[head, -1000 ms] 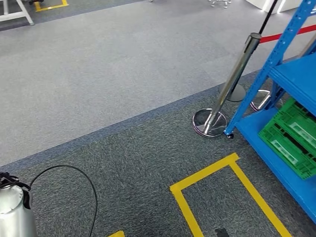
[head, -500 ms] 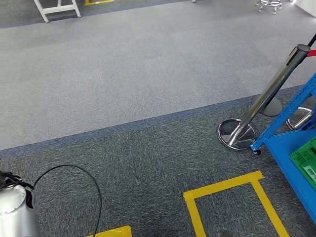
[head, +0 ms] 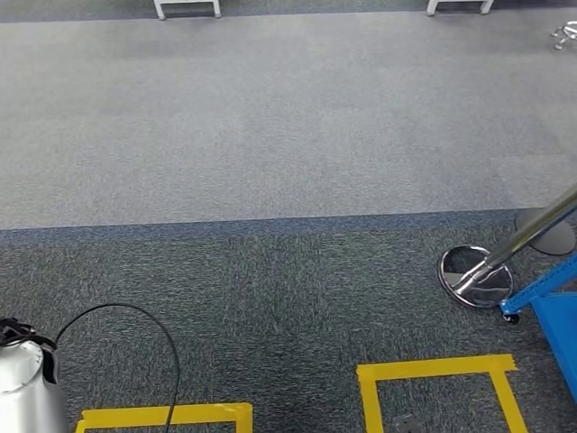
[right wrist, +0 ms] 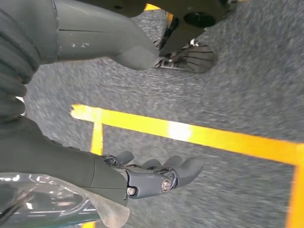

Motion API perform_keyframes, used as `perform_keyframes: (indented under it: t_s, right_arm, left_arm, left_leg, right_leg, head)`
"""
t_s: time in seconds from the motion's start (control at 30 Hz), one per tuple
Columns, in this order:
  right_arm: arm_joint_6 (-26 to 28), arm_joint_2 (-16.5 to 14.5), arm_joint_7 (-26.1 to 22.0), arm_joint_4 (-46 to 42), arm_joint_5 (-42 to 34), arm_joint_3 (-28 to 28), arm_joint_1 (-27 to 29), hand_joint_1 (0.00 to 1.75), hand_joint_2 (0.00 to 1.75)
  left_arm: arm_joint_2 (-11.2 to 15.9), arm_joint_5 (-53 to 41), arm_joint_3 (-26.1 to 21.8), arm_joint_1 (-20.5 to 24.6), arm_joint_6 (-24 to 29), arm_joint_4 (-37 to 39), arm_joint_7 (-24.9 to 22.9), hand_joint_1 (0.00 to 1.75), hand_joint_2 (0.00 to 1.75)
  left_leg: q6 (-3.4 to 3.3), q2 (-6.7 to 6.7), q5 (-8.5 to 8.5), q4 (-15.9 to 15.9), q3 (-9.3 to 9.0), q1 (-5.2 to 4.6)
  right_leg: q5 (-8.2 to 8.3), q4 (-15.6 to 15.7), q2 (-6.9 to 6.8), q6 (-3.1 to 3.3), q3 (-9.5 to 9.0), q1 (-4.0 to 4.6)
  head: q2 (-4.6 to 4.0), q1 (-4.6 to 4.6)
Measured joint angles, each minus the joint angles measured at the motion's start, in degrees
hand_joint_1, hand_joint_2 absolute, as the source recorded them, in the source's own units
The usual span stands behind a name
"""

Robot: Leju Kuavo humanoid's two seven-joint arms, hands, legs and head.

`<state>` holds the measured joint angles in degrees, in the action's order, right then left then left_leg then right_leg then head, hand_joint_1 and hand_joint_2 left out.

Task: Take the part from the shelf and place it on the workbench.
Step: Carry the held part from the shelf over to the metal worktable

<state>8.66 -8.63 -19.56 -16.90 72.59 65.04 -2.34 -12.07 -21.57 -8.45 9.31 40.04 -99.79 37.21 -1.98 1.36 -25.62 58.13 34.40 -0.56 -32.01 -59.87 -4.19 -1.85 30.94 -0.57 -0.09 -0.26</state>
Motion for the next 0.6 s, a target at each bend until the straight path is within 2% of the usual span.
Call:
perform_keyframes:
  t_s: [0.07,0.1,0.13,0.17,0.2,0.23,0.3,0.33,0.37,0.43,0.47,0.5,0.57,0.6]
  right_arm:
    - [0.2,0.0,-0.1,0.0,0.1,0.0,0.1,0.0,1.75]
    - [0.2,0.0,-0.1,0.0,0.1,0.0,0.2,0.0,1.75]
    - [0.2,0.0,-0.1,0.0,0.1,0.0,0.3,0.0,1.75]
    - [0.3,0.0,-0.1,0.1,0.1,0.0,0.4,0.0,1.75]
    - [0.3,0.0,-0.1,0.1,0.1,0.0,0.4,0.0,1.75]
    - [0.3,0.0,-0.1,0.1,0.1,0.0,0.4,0.0,1.75]
    - [0.4,0.0,-0.1,0.1,0.2,0.0,0.4,0.0,1.75]
    - [0.4,0.0,-0.1,0.1,0.2,0.0,0.4,0.0,1.75]
    - [0.5,0.0,-0.1,0.1,0.3,0.0,0.4,0.0,1.75]
    - [0.6,0.0,-0.1,0.1,0.5,0.0,0.4,0.0,1.75]
    - [0.7,0.0,-0.1,0.1,0.6,0.0,0.4,0.0,1.75]
    - [0.8,0.0,-0.1,0.1,0.7,0.0,0.4,0.0,1.75]
    - [0.9,0.0,-0.1,0.1,0.9,0.0,0.5,0.0,1.75]
    - [0.9,0.0,-0.1,0.1,0.9,0.0,0.5,0.0,1.75]
  left_arm:
    - [-0.2,0.0,0.0,0.1,0.0,0.0,0.0,1.75,1.75]
    - [-0.2,0.0,0.0,0.0,0.0,0.0,0.0,1.75,1.75]
    - [-0.3,0.0,0.0,-0.1,0.0,0.0,0.0,1.75,1.75]
    - [-0.3,0.0,0.0,-0.1,0.0,0.0,0.0,1.75,1.75]
    - [-0.3,0.0,0.0,-0.2,0.0,0.0,0.0,1.75,1.75]
    - [-0.3,0.0,0.0,-0.2,0.0,0.0,0.0,1.75,1.75]
    - [-0.3,0.0,0.0,-0.1,0.0,0.0,0.0,1.75,1.75]
    - [-0.4,0.0,0.0,-0.1,0.0,0.0,0.0,1.75,1.75]
    - [-0.4,0.0,0.0,-0.1,0.0,0.0,0.0,1.75,1.75]
    - [-0.4,0.0,-0.1,-0.3,0.0,0.0,0.0,1.75,1.75]
    - [-0.4,0.0,-0.1,-0.3,0.0,0.0,0.0,1.75,1.75]
    - [-0.4,0.0,-0.1,-0.3,0.0,0.0,0.0,1.75,1.75]
    - [-0.4,0.1,-0.2,-0.3,0.0,0.0,0.0,1.75,1.75]
    - [-0.4,0.1,-0.2,-0.3,0.0,0.0,0.0,1.75,1.75]
  left_leg:
    - [-0.42,-1.18,0.11,-0.2,-0.13,0.22]
    - [-0.52,-1.88,0.09,-0.2,-0.12,0.21]
    - [-0.55,-2.66,0.07,-0.2,-0.14,0.19]
    - [-0.55,-3.45,0.06,-0.1,-0.18,0.17]
    - [-0.52,-4.29,0.04,-0.1,-0.23,0.19]
    - [-0.43,-5.12,-0.02,0.0,-0.3,0.25]
    - [-0.03,-6.64,-0.24,0.4,-0.11,0.33]
    - [0.3,-7.32,-0.27,0.6,0.13,0.39]
    - [0.65,-7.97,-0.21,0.7,0.4,0.46]
    - [1.36,-9.06,-0.01,0.7,0.75,0.69]
    - [1.65,-8.37,-0.27,1.1,0.95,0.65]
    - [1.94,-6.95,-1.06,2.3,1.49,0.59]
    - [2.45,-3.35,-4.18,8.1,4.12,0.51]
    - [2.67,-2.47,-5.92,12.1,6.0,0.63]
  right_leg:
    - [-3.14,-6.5,3.28,-0.25,3.34,-0.16]
    - [-4.59,-10.6,3.86,-0.35,5.55,-0.16]
    - [-5.3,-13.7,4.08,-0.45,7.42,-0.15]
    - [-4.86,-14.9,4.13,-0.49,8.42,-0.16]
    - [-3.19,-13.5,4.25,-0.49,8.26,-0.17]
    - [-0.71,-10.1,4.76,-0.43,7.0,-0.24]
    - [2.86,-2.3,7.87,-0.32,3.66,-0.65]
    - [3.51,0.0,9.2,-0.24,2.53,-0.8]
    - [3.38,0.9,10.02,-0.13,2.03,-0.86]
    - [3.43,1.2,8.9,0.34,1.72,-0.75]
    - [3.5,1.4,8.14,0.67,1.51,-0.76]
    - [3.53,1.6,7.28,1.04,1.27,-0.77]
    - [3.39,1.8,5.52,1.65,0.87,-0.64]
    - [3.24,1.8,4.61,1.84,0.77,-0.55]
  head:
    - [0.0,0.26]
    - [0.0,0.36]
    - [0.0,0.38]
    - [0.0,0.38]
    - [0.0,0.38]
    - [0.0,0.38]
    - [0.0,0.34]
    - [0.0,0.34]
    - [0.0,0.31]
    - [0.0,0.33]
    - [0.0,0.24]
    - [0.0,0.11]
    - [0.0,-0.15]
    - [0.0,-0.23]
